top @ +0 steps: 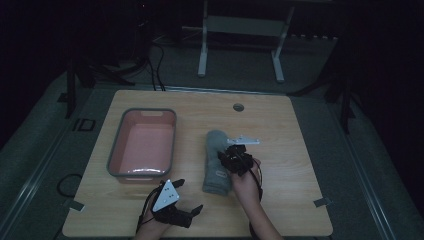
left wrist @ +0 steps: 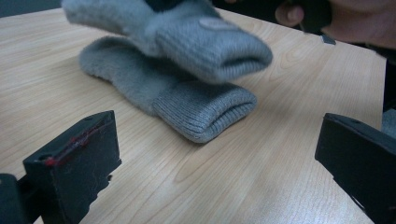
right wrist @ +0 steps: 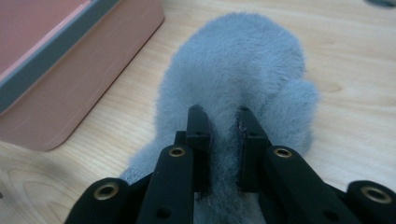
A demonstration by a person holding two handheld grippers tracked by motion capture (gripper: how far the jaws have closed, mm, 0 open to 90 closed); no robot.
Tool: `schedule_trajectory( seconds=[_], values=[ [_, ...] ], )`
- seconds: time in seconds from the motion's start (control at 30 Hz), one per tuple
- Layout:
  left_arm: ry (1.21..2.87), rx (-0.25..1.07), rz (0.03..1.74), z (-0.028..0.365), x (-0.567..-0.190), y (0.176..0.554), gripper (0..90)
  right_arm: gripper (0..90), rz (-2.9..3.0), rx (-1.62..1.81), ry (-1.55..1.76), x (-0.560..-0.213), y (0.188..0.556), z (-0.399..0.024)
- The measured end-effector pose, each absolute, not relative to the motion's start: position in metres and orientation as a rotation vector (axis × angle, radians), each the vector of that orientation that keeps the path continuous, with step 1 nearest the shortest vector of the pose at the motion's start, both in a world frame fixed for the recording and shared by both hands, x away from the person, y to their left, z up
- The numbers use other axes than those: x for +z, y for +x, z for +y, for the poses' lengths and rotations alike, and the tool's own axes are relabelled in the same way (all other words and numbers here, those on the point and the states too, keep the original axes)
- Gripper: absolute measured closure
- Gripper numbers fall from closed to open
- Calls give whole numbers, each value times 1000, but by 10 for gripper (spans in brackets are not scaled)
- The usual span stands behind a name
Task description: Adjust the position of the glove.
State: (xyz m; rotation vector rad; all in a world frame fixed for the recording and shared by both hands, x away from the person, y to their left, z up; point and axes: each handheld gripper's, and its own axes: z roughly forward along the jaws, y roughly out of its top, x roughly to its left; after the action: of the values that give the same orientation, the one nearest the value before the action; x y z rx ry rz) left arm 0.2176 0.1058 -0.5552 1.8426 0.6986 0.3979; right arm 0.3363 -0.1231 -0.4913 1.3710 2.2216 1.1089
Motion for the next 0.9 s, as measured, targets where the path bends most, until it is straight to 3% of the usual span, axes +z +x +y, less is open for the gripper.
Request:
schedule_trajectory(
  seconds=[0.5, 0.57, 0.6, 0.67, 0.77, 0.83, 0.9],
  values=[
    [1849, 392, 697, 104, -556, 217, 1, 702, 2264, 1050, 1412, -530, 341, -115],
    [1849, 390, 696, 104, -555, 217, 1, 645, 2270, 1063, 1412, -529, 341, -114],
    [1847, 387, 700, 104, -555, 217, 2, 558, 2284, 1088, 1402, -524, 341, -116],
    [1844, 384, 701, 105, -554, 217, 2, 542, 2276, 1106, 1396, -520, 340, -118],
    [1841, 374, 708, 104, -553, 218, 1, 402, 2261, 1206, 1378, -507, 340, -128],
    [1839, 357, 710, 104, -551, 218, 2, 353, 2234, 1236, 1359, -501, 340, -136],
    [1838, 349, 708, 103, -548, 218, 2, 144, 2254, 1253, 1344, -500, 342, -144]
  ],
)
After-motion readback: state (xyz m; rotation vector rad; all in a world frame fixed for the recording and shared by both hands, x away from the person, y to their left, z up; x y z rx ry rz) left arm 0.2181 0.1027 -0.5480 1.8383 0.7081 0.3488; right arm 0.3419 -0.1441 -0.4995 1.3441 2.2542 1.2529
